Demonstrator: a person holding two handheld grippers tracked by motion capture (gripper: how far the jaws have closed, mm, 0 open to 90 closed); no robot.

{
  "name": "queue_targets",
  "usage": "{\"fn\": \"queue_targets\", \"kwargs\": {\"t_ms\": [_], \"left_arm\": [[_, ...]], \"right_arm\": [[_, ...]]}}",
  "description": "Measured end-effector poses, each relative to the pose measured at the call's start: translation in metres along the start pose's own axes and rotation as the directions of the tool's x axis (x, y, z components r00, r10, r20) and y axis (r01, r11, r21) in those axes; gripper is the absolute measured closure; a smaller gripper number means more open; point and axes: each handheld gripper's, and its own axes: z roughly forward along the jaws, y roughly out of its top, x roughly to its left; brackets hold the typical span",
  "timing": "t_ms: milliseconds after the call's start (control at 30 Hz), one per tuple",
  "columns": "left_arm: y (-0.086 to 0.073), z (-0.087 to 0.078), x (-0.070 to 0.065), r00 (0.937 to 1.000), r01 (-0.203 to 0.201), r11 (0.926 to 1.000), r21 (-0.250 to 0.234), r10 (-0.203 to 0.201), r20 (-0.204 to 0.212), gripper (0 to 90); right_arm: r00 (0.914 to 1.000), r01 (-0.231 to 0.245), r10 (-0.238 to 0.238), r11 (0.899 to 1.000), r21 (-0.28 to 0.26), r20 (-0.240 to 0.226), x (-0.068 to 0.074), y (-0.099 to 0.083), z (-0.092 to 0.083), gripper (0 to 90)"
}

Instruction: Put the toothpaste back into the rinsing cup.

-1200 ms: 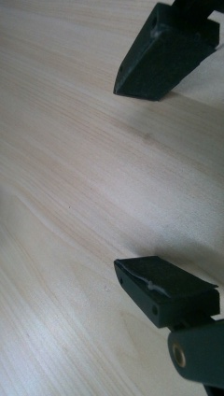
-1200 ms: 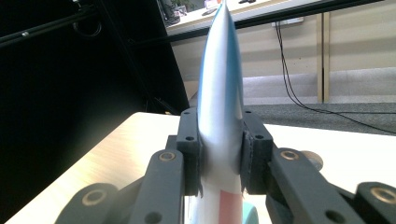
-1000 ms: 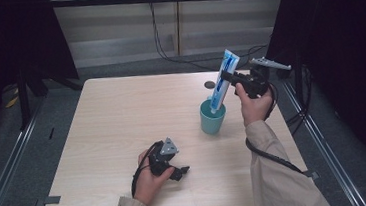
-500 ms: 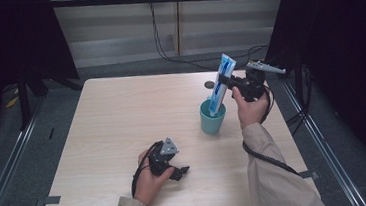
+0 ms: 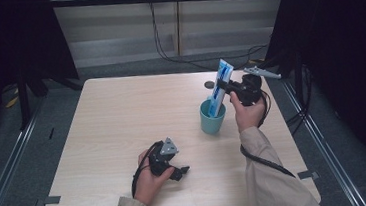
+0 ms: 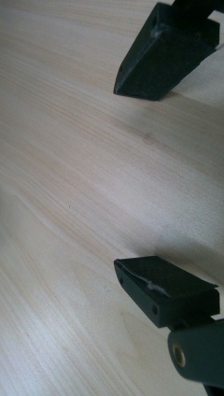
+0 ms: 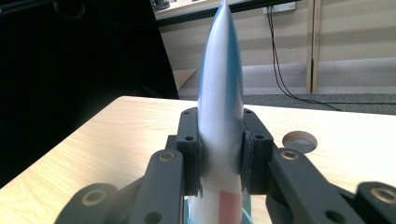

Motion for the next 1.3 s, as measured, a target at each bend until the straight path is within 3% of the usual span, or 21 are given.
{"fn": "queue_targets", "kwargs": {"t_ms": [1300], "left_arm": [[0.000,0.000,0.000,1.0000,0.001,1.0000,0.006,-0.001,-0.001,13.7]], "right_arm": [[0.9999,-0.003,0.002,1.000,0.031,0.012,-0.003,-0.031,0.011,72.5]]}}
